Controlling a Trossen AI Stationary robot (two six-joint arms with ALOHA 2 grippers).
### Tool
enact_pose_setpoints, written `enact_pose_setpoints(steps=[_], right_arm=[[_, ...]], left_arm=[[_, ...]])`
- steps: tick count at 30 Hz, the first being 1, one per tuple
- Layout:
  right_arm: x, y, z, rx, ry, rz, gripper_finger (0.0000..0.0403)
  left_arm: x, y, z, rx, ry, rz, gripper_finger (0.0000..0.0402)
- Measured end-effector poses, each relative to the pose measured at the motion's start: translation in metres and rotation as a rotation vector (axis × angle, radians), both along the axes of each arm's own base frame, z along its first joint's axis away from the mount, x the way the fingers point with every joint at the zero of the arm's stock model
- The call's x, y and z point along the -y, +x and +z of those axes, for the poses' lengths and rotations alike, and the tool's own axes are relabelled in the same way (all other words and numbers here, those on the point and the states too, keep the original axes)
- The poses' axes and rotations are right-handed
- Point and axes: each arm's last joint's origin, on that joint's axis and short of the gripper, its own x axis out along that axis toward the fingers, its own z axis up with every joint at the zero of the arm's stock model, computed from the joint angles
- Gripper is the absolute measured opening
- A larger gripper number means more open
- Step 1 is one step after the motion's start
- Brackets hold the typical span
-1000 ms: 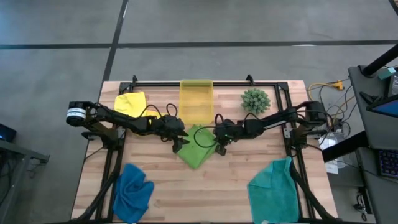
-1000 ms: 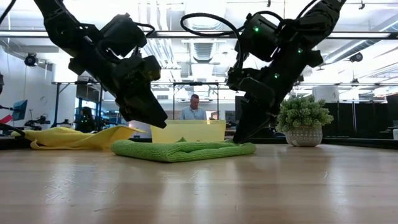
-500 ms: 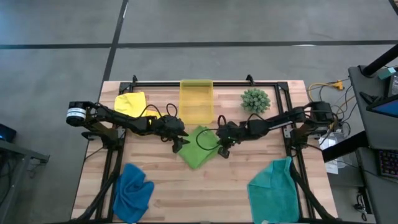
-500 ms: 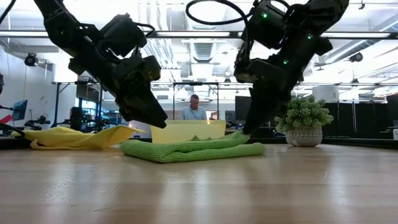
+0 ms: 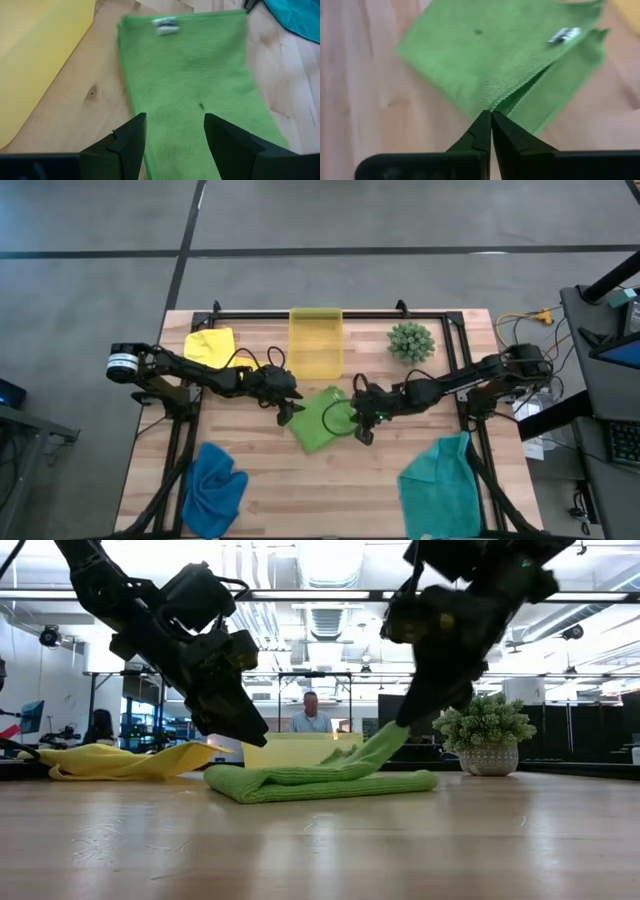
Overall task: Fold microfiber towels
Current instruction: Fold the green microfiber cloth
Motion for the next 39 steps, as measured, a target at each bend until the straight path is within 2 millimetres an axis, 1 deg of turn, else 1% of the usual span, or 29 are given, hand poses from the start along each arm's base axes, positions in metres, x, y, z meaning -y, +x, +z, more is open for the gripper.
enact_pose_setpoints(steps=[5,8,11,19,21,23,27,29,32,34,37,39], right_arm=[[-0.014,-0.004,-0.003,-0.012,-0.037,-0.051,0.0008],[-0.015,-0.011,-0.009,-0.071,-0.027,-0.089,0.0008],[-0.017,-0.015,-0.013,-0.094,-0.018,-0.109,0.0008],[-0.019,-0.013,-0.033,-0.161,0.018,-0.154,0.0014],[-0.019,-0.013,-0.036,-0.174,0.033,-0.179,0.0025],[-0.019,-0.014,-0.035,-0.172,0.046,-0.21,0.0043],[-0.018,-0.015,-0.022,-0.122,0.066,-0.221,0.0086],[-0.019,-0.013,-0.016,-0.076,0.056,-0.184,0.0104],[-0.022,-0.01,-0.01,-0.015,-0.005,-0.068,0.0122],[-0.023,-0.008,-0.009,0.006,-0.056,0.006,0.0126],[-0.02,-0.005,-0.012,0.013,-0.119,0.076,0.0127],[-0.015,-0.003,-0.015,0.009,-0.155,0.103,0.0127]], left_arm=[[0.0,0.0,0.0,0.0,0.0,0.0,0.0187],[0.0,0.0,0.0,0.0,0.0,0.0,0.0187],[0.0,0.0,0.0,0.0,0.0,0.0,0.0187],[0.0,0.0,0.0,0.002,0.0,0.001,0.0187],[0.0,0.0,0.0,0.002,0.0,0.001,0.0187],[0.0,0.0,0.0,0.0,-0.002,0.002,0.0187],[0.0,0.0,0.0,-0.003,-0.085,0.051,0.0187],[0.002,0.0,0.0,-0.005,-0.131,0.046,0.0187],[0.012,0.001,0.0,-0.008,-0.172,-0.003,0.0187],[0.024,0.002,0.001,-0.003,-0.172,-0.049,0.0187],[0.048,0.005,0.007,0.015,-0.139,-0.1,0.0187],[0.067,0.008,0.012,0.039,-0.081,-0.093,0.0187]])
